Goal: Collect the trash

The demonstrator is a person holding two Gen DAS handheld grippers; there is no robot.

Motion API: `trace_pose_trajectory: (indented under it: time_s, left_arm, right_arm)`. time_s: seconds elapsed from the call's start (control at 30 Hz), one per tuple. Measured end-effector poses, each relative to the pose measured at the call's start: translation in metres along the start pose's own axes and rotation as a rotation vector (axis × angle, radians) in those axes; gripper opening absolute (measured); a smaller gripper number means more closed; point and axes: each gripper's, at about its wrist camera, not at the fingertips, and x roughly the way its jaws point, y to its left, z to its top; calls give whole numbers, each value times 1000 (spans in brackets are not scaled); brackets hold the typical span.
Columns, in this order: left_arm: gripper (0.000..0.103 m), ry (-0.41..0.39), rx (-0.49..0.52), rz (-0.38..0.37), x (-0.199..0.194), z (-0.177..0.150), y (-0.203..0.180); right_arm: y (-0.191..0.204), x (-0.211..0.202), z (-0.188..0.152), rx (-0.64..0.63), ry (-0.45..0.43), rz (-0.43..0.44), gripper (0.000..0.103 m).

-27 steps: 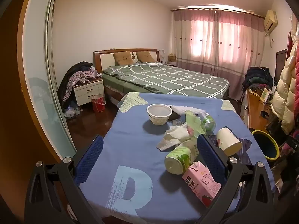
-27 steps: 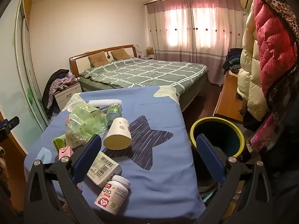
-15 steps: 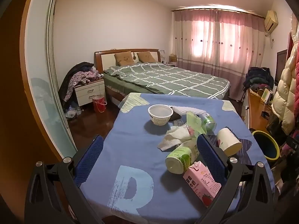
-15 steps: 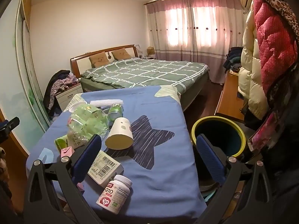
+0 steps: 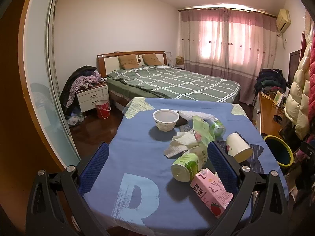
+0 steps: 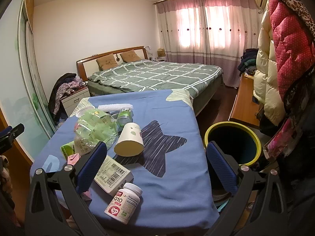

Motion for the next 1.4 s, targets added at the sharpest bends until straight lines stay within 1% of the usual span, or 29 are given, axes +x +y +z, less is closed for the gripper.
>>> trace_pose_trajectory:
  time_s: [0.3,0.53,1.4]
  left_arm:
    - [99,7,-1,-6,0,0,5]
    - [99,8,7,-13,0,0,-3]
    - [99,17,15,-22,0,0,-6]
  right_arm:
    - [1,2,0,3,7,10,97]
    - [1,2,0,6,6,14,97]
    - [2,3,-1,6,15,28,97]
